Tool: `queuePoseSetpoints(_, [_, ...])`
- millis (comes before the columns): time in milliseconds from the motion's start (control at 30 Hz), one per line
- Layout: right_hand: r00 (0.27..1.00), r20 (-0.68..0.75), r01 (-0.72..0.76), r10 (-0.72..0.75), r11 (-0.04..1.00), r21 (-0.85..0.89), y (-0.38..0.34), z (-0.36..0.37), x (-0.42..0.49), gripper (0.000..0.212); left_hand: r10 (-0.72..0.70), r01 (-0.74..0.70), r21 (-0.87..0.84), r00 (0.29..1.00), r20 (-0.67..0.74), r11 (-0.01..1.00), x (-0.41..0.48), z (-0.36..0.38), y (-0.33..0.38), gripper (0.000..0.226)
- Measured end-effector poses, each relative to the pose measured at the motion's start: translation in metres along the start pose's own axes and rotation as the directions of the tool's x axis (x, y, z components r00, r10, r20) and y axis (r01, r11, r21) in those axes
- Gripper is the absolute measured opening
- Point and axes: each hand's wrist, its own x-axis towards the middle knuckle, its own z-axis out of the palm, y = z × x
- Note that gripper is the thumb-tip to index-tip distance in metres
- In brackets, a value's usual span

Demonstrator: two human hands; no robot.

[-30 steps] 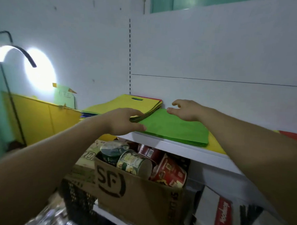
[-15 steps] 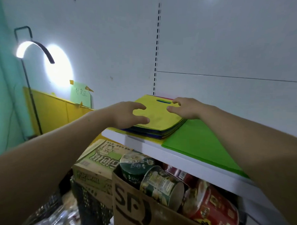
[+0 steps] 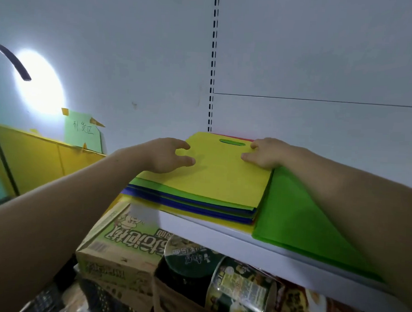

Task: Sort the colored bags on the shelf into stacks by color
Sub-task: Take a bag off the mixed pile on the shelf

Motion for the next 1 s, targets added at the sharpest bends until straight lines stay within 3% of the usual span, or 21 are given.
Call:
queuePoseSetpoints(233, [0.958,-0.064,-0.282,0.281,0.959,-0.006,-0.005,0.002,-0.01,0.084,0.05,-0.082,0.166,0.981,0.187,0.983,0.021,0.002,-0.021,0.068])
queuePoseSetpoints(533, [0.878,-0.183,-0.423,0.442,0.896,0.136,-0.017,0.008,-0.021,0.077,0.168,-0.193,0.128,0.968,0.184,0.973,0.02,0.0,-0.029,0.06])
queuePoseSetpoints(667, [0.801,-0.316,-0.384,0.508,0.842,0.38,-0.015,0.008,-0.014,0.06,0.171,-0.188,0.094,0.971,0.165,0.978,0.021,0.0,-0.032,0.053])
queuePoseSetpoints(800, [0.788,-0.321,-0.298,0.525,0.782,0.548,-0.011,-0.003,-0.008,0.01,0.148,-0.16,0.078,0.979,0.144,0.984,0.021,-0.001,-0.031,0.053])
queuePoseSetpoints(1000, [0.75,-0.361,0.016,0.555,0.53,0.848,-0.015,-0.021,-0.016,0.028,0.094,-0.093,-0.011,0.99,0.106,0.996,0.018,-0.003,-0.034,0.068])
